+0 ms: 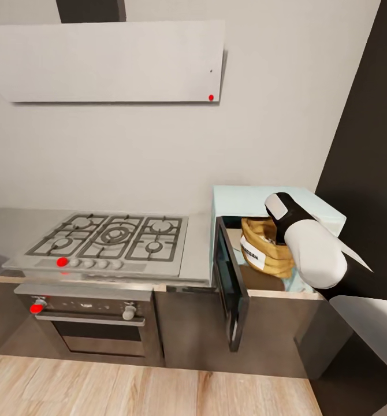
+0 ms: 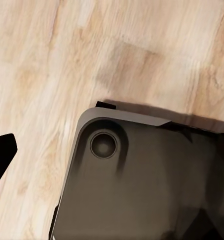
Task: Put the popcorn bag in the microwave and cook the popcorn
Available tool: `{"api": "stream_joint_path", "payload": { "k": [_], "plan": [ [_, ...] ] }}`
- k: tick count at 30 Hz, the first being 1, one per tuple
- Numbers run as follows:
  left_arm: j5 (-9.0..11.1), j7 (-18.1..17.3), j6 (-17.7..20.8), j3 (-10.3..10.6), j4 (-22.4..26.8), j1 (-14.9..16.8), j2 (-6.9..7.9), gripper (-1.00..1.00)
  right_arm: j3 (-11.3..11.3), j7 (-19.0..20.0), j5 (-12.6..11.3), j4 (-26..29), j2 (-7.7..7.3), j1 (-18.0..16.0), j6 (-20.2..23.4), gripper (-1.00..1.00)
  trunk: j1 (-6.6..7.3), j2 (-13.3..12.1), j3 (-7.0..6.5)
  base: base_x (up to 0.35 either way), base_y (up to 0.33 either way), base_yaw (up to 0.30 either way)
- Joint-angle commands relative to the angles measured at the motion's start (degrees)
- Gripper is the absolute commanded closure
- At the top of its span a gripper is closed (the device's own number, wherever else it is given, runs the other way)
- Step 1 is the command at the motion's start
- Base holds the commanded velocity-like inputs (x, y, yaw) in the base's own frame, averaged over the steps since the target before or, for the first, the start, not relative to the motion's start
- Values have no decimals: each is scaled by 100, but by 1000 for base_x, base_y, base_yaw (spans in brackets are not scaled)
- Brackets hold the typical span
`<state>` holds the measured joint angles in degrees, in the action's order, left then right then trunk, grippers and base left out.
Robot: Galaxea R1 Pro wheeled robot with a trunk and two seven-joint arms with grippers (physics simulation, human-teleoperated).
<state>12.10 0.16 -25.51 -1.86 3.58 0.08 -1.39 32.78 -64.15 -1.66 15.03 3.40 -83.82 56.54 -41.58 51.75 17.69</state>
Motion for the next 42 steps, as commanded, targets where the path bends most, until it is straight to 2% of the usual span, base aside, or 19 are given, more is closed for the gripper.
{"api": "stream_joint_path", "payload": {
  "k": [1,42],
  "plan": [
    [3,2,-14,-16,3,1,-2,-100,9,-32,-18,8,3,-3,33,100,-2,4,7,59,0,0],
    [3,2,-15,-15,3,1,6,-100,9,-29,-10,8,5,-3,5,100,-2,4,7,84,-2,0]
  ]
}}
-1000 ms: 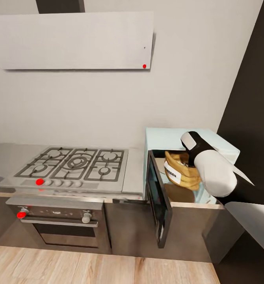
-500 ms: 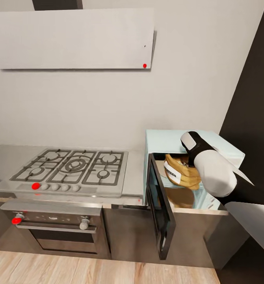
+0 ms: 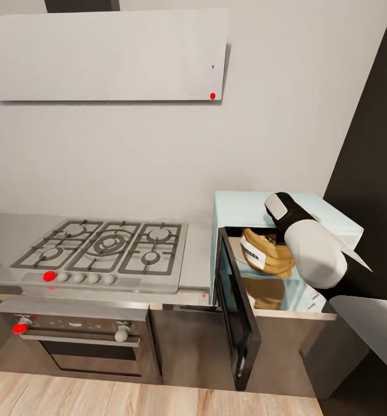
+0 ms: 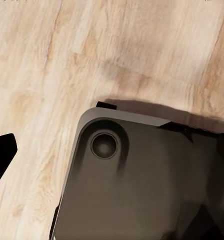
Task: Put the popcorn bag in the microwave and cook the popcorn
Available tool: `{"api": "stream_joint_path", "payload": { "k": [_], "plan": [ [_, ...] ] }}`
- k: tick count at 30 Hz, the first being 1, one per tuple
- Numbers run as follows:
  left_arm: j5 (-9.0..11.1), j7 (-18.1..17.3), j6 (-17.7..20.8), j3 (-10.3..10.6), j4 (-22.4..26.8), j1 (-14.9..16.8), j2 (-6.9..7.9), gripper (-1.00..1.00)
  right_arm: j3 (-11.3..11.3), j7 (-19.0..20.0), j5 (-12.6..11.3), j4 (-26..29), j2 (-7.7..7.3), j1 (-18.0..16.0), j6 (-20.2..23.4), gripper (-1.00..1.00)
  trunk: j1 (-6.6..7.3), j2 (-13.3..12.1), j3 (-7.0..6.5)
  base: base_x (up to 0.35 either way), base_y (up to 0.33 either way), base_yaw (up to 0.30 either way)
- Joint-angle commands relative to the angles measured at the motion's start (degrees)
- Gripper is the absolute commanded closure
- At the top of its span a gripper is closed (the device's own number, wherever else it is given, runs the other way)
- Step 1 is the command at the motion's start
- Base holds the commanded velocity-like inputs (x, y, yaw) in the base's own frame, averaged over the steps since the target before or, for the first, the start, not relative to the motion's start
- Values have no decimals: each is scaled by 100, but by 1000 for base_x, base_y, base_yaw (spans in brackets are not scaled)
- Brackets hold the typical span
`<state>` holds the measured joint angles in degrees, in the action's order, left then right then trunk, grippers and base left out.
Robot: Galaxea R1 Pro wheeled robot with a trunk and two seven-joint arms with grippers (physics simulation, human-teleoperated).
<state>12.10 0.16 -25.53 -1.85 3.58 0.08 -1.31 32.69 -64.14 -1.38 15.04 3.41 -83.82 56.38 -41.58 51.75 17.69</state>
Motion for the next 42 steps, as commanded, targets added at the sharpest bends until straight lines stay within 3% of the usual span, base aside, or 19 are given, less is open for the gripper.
{"api": "stream_joint_path", "payload": {
  "k": [1,12,13,42],
  "plan": [
    [3,2,-13,-14,3,1,-1,-100,18,-29,-38,7,4,-3,21,100,-2,4,7,158,0,0],
    [3,2,-22,-13,3,1,0,-100,18,-28,-38,7,6,-3,22,100,-2,4,7,38,0,0],
    [3,2,-22,-14,3,1,0,-100,18,-28,-38,7,7,-3,20,-100,-2,4,7,0,0,0],
    [0,2,-22,-15,3,1,-1,-100,27,0,-81,88,10,-3,24,-100,-2,4,7,-36,0,0]
  ]
}}
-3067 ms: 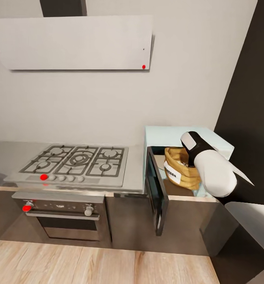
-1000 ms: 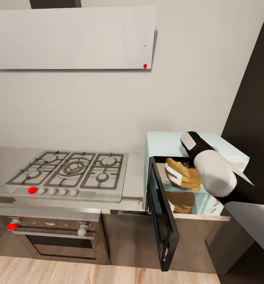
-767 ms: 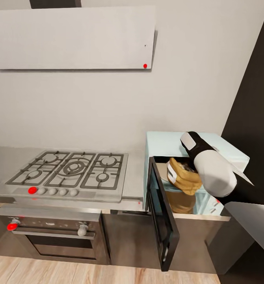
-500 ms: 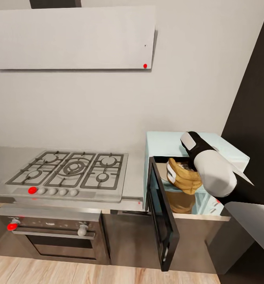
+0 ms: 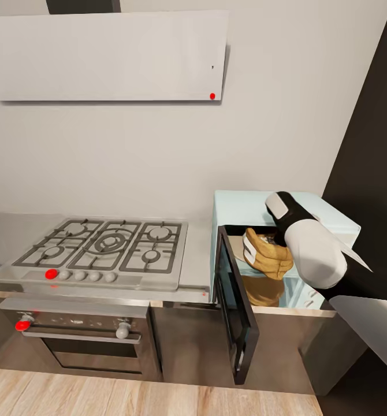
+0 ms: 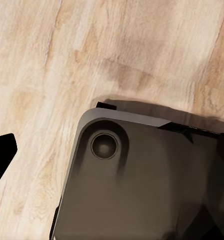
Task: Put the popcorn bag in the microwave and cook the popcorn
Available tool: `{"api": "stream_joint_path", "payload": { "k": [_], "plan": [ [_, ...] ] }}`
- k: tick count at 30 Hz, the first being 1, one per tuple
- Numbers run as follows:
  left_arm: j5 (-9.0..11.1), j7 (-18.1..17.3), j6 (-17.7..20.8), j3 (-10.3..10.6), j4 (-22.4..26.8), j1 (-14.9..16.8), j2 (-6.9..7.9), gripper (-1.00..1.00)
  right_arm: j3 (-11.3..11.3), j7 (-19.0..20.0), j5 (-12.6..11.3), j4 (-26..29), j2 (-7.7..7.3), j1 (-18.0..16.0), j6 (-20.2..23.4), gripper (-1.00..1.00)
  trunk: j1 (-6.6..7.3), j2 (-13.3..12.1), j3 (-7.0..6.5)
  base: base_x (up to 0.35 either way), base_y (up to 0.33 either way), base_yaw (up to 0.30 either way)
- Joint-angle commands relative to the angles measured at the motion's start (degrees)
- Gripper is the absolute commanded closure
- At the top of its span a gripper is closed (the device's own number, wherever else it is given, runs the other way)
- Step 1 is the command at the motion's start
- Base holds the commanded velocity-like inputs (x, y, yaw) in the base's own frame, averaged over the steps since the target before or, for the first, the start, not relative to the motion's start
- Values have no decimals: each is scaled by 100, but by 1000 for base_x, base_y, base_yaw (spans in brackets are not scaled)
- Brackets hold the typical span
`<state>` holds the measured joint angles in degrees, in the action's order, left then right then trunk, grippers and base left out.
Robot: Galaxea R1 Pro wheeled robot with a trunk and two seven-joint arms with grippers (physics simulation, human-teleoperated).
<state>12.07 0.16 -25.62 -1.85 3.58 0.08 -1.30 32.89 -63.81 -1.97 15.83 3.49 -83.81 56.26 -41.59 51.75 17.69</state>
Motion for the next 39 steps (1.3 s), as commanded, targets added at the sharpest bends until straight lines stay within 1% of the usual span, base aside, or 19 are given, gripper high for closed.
{"api": "stream_joint_path", "payload": {
  "k": [1,2,4,5,7,15,18,23,24,27,29,35,37,38,39],
  "plan": [
    [2,2,-13,-15,3,1,-2,-100,7,79,-27,21,3,-3,40,-100,-1,5,7,0,0,0],
    [2,2,-13,-16,3,1,-2,-100,7,200,-29,26,3,-3,41,-100,-1,5,7,0,0,0],
    [0,2,-13,-17,3,1,-1,-100,5,589,-8,22,-1,-3,55,-100,-1,5,7,0,0,0],
    [-1,2,-13,-16,3,1,-1,-100,4,684,6,19,-3,-3,57,-100,-1,5,7,0,0,0],
    [-2,2,-13,-15,3,1,-1,-100,0,757,17,17,-5,-3,66,-100,-1,5,7,0,0,0],
    [-2,2,-22,-12,3,1,-1,-100,0,797,14,20,-6,-3,63,-100,-1,5,7,-23,0,0],
    [-2,2,-23,-14,3,1,-1,-100,-2,970,20,23,-12,-3,61,-100,-1,5,7,-197,0,0],
    [-2,2,-22,-13,3,1,-1,-100,-2,1219,29,21,-26,-3,56,-100,-1,5,7,-26,0,0],
    [2,2,-22,-14,3,1,-1,-100,-2,1327,29,26,-36,-3,52,-100,-1,5,7,-3,0,0],
    [6,2,-22,-14,3,1,-1,-100,-12,2110,47,40,-94,-3,37,-100,-1,5,7,0,0,0],
    [3,2,-22,-16,3,1,-1,-100,-22,2452,55,56,-141,1,28,-100,-1,5,7,0,0,0],
    [2,2,-22,-16,3,1,-1,-100,-37,2548,56,179,-168,5,25,-100,-1,5,7,0,0,0],
    [3,2,-22,-18,3,1,-1,-100,-41,2549,59,222,-171,4,25,-100,-1,5,7,-211,0,0],
    [4,2,-22,-18,3,1,-1,-100,-51,2551,58,269,-168,3,28,-100,-1,5,7,-274,0,0],
    [4,2,-22,-18,3,1,-1,-100,-112,2553,57,338,-166,3,35,-100,-1,5,7,-221,0,0]
  ]
}}
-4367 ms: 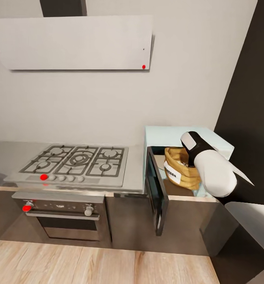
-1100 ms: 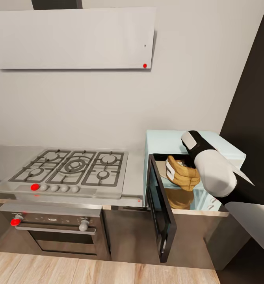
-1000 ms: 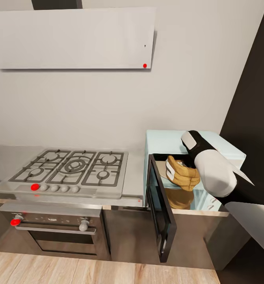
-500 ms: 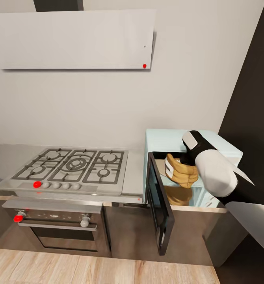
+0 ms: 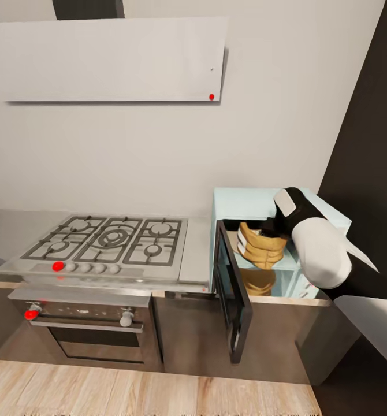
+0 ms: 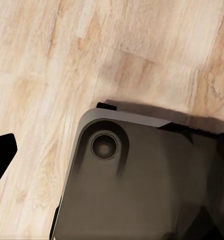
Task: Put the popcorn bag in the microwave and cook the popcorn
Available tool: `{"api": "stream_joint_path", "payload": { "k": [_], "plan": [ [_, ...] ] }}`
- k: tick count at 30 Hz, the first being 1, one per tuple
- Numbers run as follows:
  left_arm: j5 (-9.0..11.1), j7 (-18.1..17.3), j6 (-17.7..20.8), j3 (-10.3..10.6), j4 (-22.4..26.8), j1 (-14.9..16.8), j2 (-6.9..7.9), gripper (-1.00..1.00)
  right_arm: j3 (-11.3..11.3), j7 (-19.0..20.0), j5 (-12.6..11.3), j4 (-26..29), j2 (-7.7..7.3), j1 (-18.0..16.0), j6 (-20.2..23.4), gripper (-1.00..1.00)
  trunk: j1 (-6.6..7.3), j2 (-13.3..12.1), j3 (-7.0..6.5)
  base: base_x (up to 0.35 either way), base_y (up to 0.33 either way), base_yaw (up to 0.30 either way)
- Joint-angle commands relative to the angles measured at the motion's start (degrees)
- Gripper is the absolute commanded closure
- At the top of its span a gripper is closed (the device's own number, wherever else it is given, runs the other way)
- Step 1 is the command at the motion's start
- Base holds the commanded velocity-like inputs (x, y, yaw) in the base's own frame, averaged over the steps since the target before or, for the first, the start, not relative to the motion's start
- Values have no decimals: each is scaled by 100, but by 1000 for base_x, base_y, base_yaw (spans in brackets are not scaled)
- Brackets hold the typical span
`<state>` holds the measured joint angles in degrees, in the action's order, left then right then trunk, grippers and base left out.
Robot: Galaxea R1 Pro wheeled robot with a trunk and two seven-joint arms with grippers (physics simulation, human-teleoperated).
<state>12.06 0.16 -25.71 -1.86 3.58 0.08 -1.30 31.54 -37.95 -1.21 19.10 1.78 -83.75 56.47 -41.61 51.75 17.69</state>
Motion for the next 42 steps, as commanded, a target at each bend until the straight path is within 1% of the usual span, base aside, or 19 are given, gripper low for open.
{"api": "stream_joint_path", "payload": {
  "k": [1,2,4,8,12,17,19,20,23,27,30,32,33,35,37,39,42],
  "plan": [
    [4,2,-13,-16,3,1,-2,-100,-72,-30,-19,51,6,-4,22,-100,2,5,7,-113,0,0],
    [5,2,-13,-16,3,1,-2,-100,-163,-29,-20,76,6,-3,23,-100,2,5,7,-46,0,0],
    [4,2,-13,-14,3,1,-2,-100,-221,-28,-20,90,13,-3,22,-100,2,5,7,-17,0,0],
    [-1,2,-13,-15,3,1,-2,-100,-242,-28,-20,109,15,-2,28,-100,2,5,7,-2,0,0],
    [-2,2,-13,-15,3,1,-2,-100,-245,-9,-28,349,49,-3,194,-100,2,5,7,-126,0,0],
    [-2,2,-13,-15,3,1,-2,-100,-245,17,-31,403,49,-2,233,-100,2,5,7,-72,0,0],
    [-2,2,-13,-16,3,1,-2,-100,-245,121,-32,408,37,-2,238,-100,2,5,7,-3,0,0],
    [-2,2,-13,-11,3,1,-2,-100,-245,286,-30,409,23,-1,241,-100,2,5,7,-76,0,0],
    [-2,2,-13,-15,3,1,-2,-100,-245,522,-29,432,9,-8,242,-100,2,5,7,-242,0,0],
    [-2,2,-13,-14,3,1,-2,-100,-252,1002,-23,721,-24,-2,289,-100,2,5,7,-223,0,0],
    [-2,2,-13,-14,3,1,-2,-100,-254,1053,-20,832,-28,-7,345,-100,2,5,7,-28,0,0],
    [-2,2,-13,-13,3,1,-2,-100,-254,1112,-22,1113,-28,2,353,-100,2,5,7,-27,0,0],
    [-2,2,-13,-13,3,1,-2,-100,-267,1289,-28,1850,-23,250,353,-100,2,5,7,-277,0,0],
    [1,2,-13,-13,3,1,-2,-100,-375,1323,-25,2062,-20,388,353,-100,2,5,7,-164,0,0],
    [4,2,-13,-15,3,1,-2,-100,-417,1333,-30,2262,-14,508,353,-100,2,5,7,-46,0,0],
    [6,2,-13,-11,3,1,-2,-100,-439,1347,-36,2575,-2,775,353,-100,2,5,7,-12,0,0],
    [5,2,-13,-14,3,1,-2,-100,-467,1458,-42,3343,26,1085,353,-100,2,5,7,-79,0,0]
  ]
}}
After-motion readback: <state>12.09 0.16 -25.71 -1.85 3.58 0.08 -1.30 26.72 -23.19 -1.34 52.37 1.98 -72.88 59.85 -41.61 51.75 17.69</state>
